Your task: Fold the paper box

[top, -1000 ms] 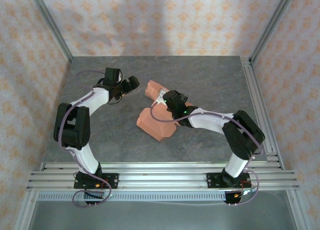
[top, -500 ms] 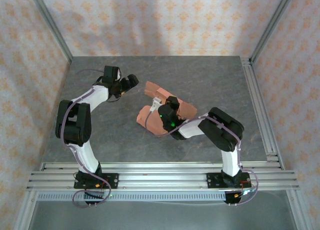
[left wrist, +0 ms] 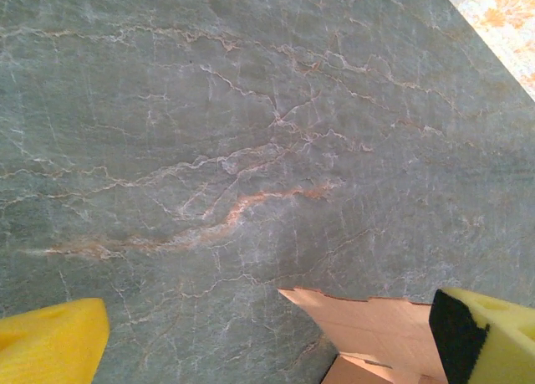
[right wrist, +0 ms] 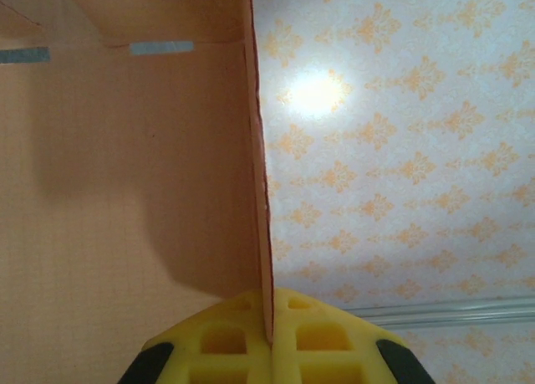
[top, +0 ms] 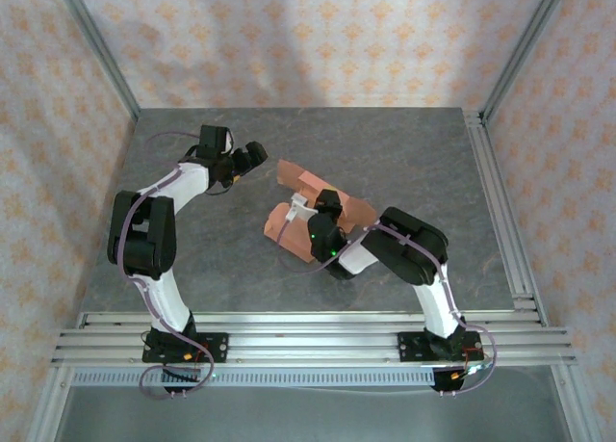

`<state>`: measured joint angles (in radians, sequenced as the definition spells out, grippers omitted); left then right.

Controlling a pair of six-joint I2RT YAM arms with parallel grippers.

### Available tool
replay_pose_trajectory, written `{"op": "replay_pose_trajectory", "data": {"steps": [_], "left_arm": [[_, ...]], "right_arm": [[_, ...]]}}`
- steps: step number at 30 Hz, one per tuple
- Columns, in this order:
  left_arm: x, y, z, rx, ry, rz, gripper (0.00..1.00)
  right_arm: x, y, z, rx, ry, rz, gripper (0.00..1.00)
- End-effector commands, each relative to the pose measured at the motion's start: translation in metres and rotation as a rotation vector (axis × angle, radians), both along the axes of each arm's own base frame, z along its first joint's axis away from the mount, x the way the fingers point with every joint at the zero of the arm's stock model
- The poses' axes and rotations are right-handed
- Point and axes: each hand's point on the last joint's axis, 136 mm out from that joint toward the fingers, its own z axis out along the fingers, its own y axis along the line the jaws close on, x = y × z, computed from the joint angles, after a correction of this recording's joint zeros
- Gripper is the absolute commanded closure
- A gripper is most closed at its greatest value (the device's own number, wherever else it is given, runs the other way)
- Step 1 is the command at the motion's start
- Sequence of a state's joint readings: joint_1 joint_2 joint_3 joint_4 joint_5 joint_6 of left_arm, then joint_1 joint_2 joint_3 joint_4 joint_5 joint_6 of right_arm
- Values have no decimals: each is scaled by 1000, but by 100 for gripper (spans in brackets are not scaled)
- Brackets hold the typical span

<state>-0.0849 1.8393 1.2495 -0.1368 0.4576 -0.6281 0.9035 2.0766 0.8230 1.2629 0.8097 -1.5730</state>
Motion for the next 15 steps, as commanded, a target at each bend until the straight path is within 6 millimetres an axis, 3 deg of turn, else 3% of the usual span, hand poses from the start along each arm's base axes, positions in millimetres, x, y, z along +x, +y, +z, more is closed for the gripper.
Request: {"op": "replay_pose_trajectory", "data": {"steps": [1, 15], "left_arm": [[10, -2, 7, -15, -28, -29, 0], [43, -53, -8, -20, 28, -290, 3]], "right_arm": [[-4, -3, -9, -1, -17, -8, 100], [-8, -4, -18, 6, -3, 12, 100]]}}
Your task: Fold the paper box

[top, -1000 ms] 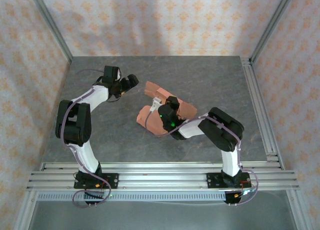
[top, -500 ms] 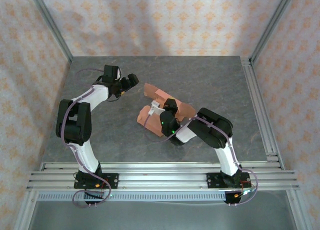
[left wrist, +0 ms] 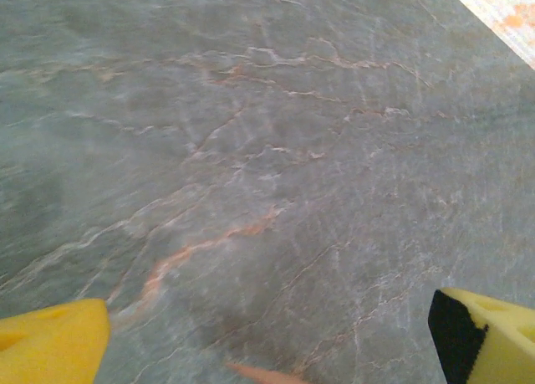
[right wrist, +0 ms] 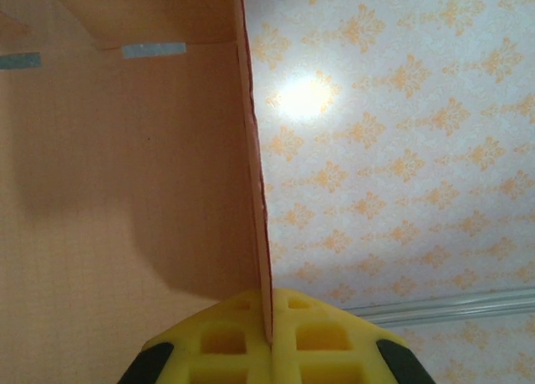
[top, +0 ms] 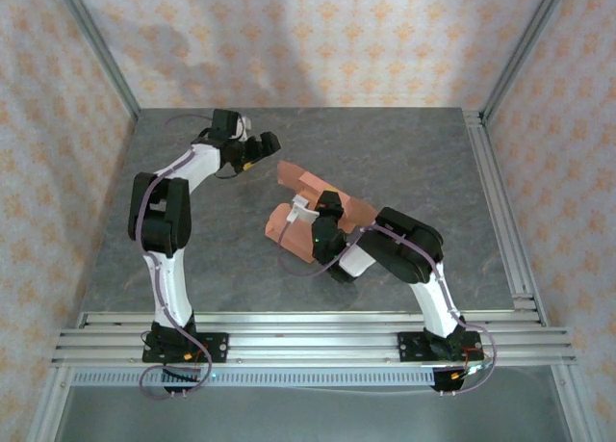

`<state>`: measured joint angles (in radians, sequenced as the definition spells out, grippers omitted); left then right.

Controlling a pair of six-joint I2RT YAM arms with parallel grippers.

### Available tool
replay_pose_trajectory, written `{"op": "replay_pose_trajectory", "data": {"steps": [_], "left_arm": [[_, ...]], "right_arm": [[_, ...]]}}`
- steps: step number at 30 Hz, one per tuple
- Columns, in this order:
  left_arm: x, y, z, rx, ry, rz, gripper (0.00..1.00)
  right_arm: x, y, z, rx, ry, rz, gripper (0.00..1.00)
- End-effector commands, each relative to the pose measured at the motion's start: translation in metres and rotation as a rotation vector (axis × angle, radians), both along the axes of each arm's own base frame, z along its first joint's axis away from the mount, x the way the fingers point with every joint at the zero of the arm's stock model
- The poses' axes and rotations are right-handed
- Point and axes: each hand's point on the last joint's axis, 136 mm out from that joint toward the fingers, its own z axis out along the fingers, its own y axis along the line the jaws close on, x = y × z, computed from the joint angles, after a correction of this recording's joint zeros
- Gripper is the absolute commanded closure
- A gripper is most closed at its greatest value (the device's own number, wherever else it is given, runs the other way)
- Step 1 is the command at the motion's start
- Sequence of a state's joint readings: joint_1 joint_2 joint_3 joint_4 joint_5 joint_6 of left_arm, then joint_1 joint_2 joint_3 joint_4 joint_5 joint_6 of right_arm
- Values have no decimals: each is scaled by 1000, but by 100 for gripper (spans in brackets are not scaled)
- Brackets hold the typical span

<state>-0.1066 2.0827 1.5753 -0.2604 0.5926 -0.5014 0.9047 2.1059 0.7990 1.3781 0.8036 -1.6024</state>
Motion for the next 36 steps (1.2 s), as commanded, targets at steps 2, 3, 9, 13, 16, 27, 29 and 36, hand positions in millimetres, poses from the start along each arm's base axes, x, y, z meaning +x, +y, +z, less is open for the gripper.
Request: {"op": "replay_pose_trajectory", "data": {"steps": [2, 3, 9, 13, 16, 27, 29, 36], "left_arm": [[2, -16, -8, 5, 34, -98, 7], [6, -17, -13, 9, 39, -107, 9], [17, -32, -34, -21, 98, -210, 30], [1, -44, -36, -57, 118, -318, 40], [-16, -48, -34, -62, 100, -397, 43], [-55, -52, -22, -69, 9, -503, 46], [-59, -55, -19, -79, -22, -515, 46], [-79, -71, -18, -77, -64, -605, 44]], "right_arm": [[-5, -2, -17, -13, 34, 5, 100], [-5, -2, -17, -11, 35, 5, 100], [-6, -3, -17, 0, 54, 9, 100], [-6, -3, -15, 8, 57, 9, 100], [-6, -3, -14, 24, 66, 9, 100], [-4, 2, -20, 38, 98, 18, 100], [-3, 3, -20, 42, 100, 17, 100], [-3, 4, -22, 38, 105, 16, 100]]}}
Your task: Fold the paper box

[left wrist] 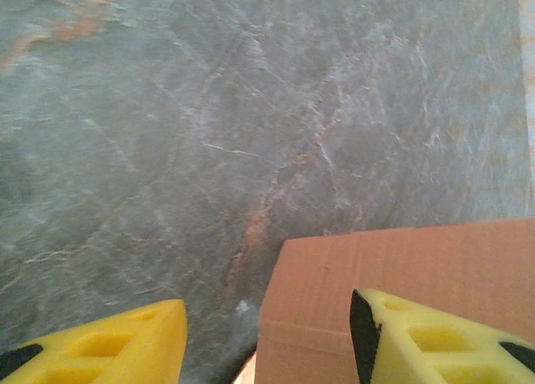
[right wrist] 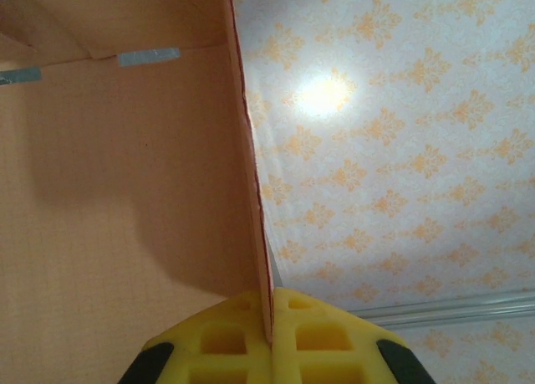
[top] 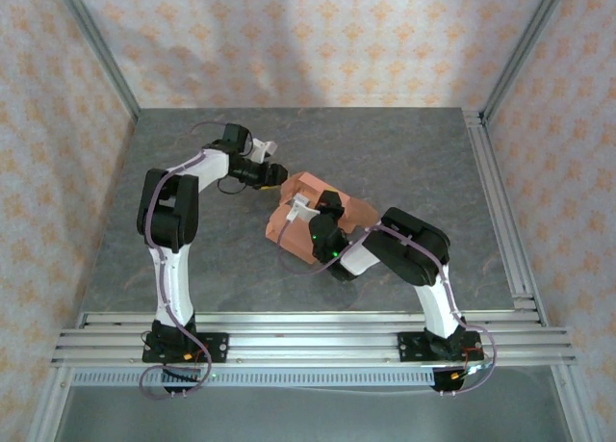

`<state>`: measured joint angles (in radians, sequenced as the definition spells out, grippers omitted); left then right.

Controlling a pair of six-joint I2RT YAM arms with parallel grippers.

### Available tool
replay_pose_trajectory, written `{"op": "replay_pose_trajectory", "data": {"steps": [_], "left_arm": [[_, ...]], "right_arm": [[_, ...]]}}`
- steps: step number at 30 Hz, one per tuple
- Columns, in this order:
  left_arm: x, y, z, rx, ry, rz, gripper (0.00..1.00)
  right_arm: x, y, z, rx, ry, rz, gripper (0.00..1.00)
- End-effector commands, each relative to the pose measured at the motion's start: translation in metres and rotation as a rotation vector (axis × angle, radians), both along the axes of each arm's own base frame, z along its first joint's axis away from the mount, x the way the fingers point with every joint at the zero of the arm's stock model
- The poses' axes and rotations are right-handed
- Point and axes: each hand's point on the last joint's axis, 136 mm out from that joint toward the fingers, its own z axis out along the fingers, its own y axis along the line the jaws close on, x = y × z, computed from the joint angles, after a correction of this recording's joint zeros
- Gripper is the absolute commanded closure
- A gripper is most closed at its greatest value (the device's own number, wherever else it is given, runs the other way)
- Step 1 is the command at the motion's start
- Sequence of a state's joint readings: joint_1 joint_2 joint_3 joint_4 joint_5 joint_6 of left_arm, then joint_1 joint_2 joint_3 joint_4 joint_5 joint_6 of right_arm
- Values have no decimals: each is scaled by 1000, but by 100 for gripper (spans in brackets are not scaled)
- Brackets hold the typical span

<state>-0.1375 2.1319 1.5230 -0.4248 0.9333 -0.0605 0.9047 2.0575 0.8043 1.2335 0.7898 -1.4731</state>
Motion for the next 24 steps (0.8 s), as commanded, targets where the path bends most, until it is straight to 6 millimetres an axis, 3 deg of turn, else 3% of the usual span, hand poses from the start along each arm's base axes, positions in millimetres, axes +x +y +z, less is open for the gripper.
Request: {"op": "replay_pose_trajectory", "data": {"steps": [1, 14, 24], "left_arm": [[-8, -16, 18, -28, -88, -89, 44], [-34, -18, 6, -9, -109, -149, 44], [-50, -16, 10, 4, -165, -183, 43]], "right_arm": [[-3, 1, -19, -21, 59, 8, 100], [-5, 0, -17, 3, 94, 12, 100], [-7, 4, -23, 17, 158, 32, 100]]}}
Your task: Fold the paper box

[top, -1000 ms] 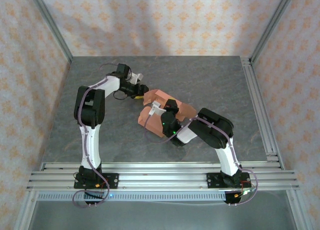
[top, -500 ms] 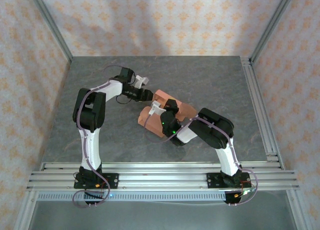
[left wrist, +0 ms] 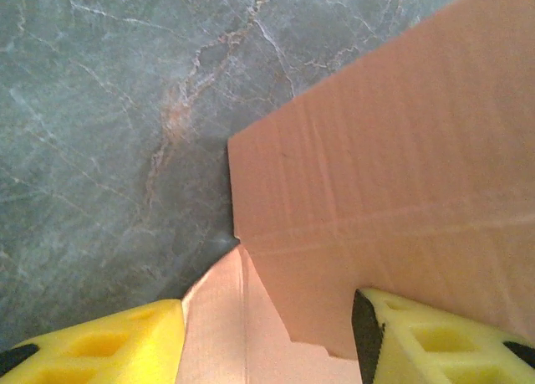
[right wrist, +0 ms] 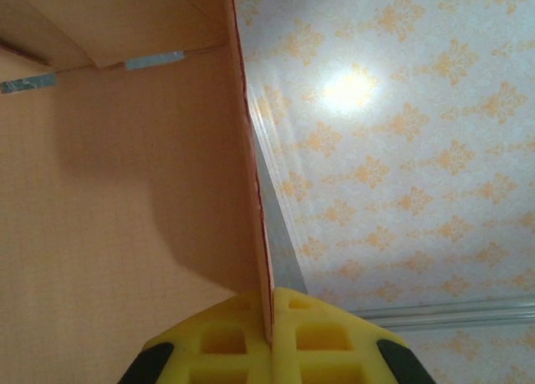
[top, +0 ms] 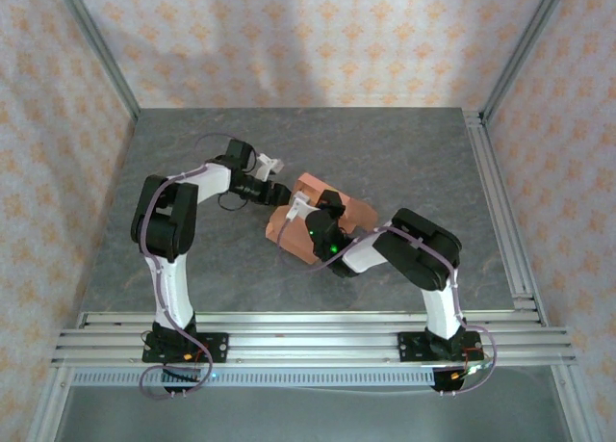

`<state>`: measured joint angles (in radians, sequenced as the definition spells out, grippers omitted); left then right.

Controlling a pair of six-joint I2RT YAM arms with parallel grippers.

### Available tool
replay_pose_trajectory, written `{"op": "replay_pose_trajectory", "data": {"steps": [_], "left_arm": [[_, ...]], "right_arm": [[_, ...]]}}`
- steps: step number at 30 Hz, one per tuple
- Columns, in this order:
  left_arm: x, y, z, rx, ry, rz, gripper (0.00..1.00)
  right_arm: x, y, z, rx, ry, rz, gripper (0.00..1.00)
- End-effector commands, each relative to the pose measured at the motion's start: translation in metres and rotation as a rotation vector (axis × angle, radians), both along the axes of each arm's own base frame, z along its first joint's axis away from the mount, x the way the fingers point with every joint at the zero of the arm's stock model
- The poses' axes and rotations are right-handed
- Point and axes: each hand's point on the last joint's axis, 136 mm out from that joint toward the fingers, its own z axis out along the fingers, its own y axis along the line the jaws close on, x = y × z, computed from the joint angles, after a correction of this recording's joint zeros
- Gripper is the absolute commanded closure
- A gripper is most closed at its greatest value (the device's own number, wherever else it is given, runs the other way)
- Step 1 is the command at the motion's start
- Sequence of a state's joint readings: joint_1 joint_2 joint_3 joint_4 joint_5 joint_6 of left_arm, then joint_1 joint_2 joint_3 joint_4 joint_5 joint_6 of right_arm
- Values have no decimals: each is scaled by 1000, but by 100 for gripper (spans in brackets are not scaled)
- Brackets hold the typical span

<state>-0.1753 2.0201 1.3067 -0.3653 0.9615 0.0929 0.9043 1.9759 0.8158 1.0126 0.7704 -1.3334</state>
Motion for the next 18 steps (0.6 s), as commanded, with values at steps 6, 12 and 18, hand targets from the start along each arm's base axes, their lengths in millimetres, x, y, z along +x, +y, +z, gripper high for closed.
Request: {"op": "replay_pose_trajectory", "data": {"steps": [6, 12, 18], "left_arm": [[0, -8, 23, -31, -105, -54, 43], [-3, -10, 20, -32, -91, -68, 43], [7, -16, 19, -24, -87, -28, 43]], "right_arm": [[-4, 5, -25, -19, 97, 30, 100], [-5, 6, -27, -20, 108, 31, 100], [-5, 7, -28, -15, 117, 37, 100]]}}
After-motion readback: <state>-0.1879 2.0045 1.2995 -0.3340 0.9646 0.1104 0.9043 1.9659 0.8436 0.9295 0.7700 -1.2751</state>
